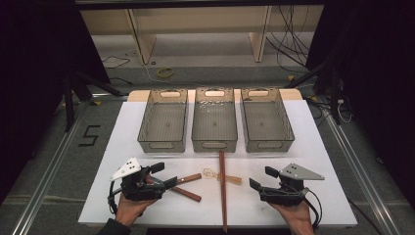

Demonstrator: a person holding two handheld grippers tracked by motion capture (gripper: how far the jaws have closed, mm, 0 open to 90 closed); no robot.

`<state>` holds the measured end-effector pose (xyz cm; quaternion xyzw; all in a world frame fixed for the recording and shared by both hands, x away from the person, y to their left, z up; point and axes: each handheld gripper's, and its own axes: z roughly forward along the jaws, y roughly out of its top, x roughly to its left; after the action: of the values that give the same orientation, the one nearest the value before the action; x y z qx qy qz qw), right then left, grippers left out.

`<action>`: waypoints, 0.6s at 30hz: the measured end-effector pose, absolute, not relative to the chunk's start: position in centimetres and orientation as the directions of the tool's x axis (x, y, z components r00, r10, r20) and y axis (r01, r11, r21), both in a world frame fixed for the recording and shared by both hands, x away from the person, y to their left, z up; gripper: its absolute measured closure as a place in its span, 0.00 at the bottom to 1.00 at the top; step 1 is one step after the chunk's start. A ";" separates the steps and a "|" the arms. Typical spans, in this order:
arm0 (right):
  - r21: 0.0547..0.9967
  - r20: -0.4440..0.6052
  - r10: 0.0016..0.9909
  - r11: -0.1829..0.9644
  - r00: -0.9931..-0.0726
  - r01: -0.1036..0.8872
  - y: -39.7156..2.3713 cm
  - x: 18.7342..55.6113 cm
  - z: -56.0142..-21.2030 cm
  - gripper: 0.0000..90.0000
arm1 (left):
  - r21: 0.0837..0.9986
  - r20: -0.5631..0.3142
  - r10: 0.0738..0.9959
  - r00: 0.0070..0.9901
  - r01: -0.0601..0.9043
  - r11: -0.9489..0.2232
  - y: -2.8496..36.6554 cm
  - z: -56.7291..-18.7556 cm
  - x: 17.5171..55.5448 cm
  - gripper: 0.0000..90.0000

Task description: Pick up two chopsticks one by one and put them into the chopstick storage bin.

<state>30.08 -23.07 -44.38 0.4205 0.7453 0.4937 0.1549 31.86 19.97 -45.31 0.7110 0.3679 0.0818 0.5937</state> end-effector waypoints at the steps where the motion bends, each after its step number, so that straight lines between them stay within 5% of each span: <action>1: 0.864 0.183 0.779 0.163 -0.599 0.476 -23.0 30.1 -44.4 0.29 | 0.905 -0.321 0.620 0.716 0.425 -0.023 20.0 -45.3 31.9 0.19; 18: 0.797 0.209 0.752 0.240 -0.626 0.554 -21.7 30.8 -42.9 0.30 | 0.905 -0.316 0.623 0.716 0.424 -0.028 20.0 -45.3 31.9 0.19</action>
<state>30.84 -21.71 -42.89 0.4187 0.7799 0.4523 0.1090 31.93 19.96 -45.33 0.7122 0.3675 0.0839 0.5922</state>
